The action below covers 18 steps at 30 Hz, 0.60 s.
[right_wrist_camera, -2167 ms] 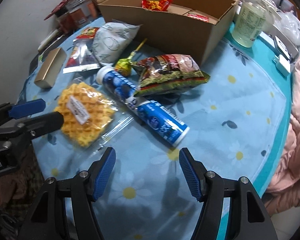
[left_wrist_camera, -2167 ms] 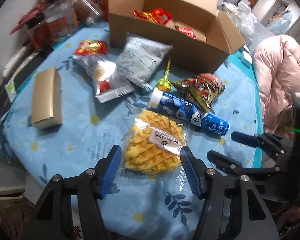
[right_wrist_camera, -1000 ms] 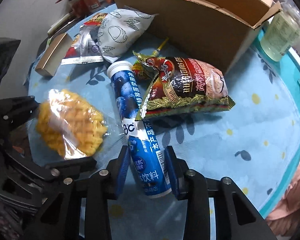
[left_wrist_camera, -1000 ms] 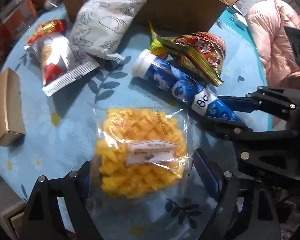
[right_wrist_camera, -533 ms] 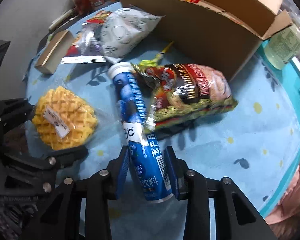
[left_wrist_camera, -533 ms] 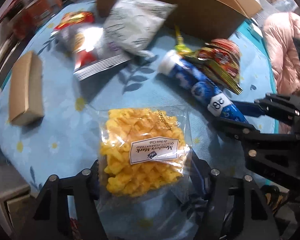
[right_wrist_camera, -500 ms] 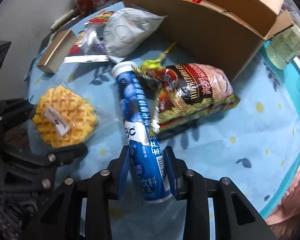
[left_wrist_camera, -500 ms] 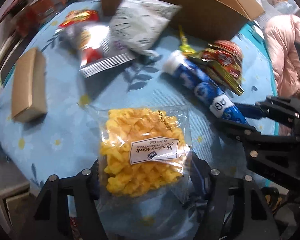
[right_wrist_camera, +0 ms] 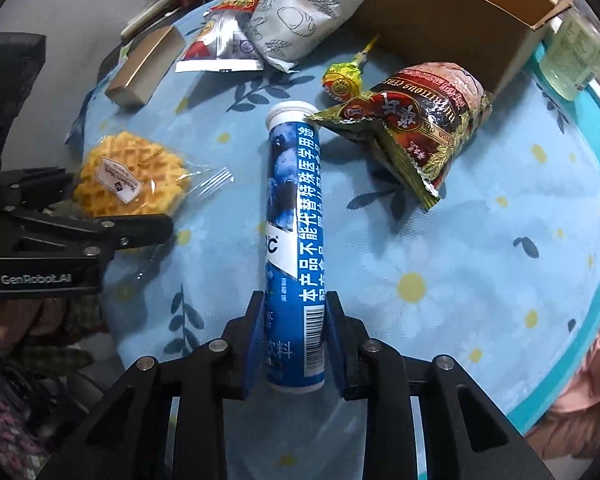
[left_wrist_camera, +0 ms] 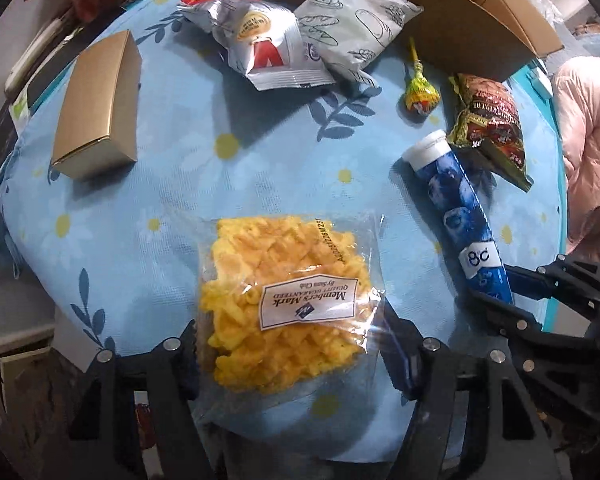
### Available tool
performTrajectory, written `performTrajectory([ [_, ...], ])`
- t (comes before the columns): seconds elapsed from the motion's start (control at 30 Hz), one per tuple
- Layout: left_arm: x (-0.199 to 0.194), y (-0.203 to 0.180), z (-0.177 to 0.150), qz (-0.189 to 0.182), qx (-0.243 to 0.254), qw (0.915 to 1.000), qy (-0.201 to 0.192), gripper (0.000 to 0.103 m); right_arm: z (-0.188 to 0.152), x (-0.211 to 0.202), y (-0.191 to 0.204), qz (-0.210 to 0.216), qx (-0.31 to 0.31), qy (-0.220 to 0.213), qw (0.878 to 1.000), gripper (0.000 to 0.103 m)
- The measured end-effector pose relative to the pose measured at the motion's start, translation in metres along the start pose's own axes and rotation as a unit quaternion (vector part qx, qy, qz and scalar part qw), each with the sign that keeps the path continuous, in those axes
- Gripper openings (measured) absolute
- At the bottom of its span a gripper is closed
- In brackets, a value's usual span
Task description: Organize snacks
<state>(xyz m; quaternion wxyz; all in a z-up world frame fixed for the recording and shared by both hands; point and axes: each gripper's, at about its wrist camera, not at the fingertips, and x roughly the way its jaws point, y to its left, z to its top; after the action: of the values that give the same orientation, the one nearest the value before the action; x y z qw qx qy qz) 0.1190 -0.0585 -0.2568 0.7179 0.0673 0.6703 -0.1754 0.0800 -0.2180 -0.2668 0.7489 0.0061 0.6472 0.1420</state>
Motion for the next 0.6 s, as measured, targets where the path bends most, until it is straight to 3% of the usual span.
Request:
performTrajectory([
  [0.2,0.006,-0.005,0.006,0.015,0.011,0.9998,-0.003,0.074,0.024,0.013,0.012,-0.002,-0.004,-0.008,1.000,0.042],
  [0.33,0.008,-0.015,0.007,0.028,0.018,0.9994,-0.012,0.074,0.037,0.018,0.021,-0.017,-0.022,-0.018,0.999,0.044],
  [0.37,0.006,-0.018,0.006,0.030,0.020,0.9992,-0.015,0.074,0.040,0.019,0.023,-0.021,-0.025,-0.019,0.999,0.044],
  [0.43,0.003,-0.020,0.008,0.030,0.020,0.9991,-0.019,0.070,0.043,0.020,0.027,-0.035,-0.029,-0.026,0.999,0.028],
  [0.6,-0.004,-0.014,0.008,0.013,0.001,0.9998,-0.012,0.065,0.042,0.019,0.025,-0.007,-0.008,-0.024,1.000,0.028],
])
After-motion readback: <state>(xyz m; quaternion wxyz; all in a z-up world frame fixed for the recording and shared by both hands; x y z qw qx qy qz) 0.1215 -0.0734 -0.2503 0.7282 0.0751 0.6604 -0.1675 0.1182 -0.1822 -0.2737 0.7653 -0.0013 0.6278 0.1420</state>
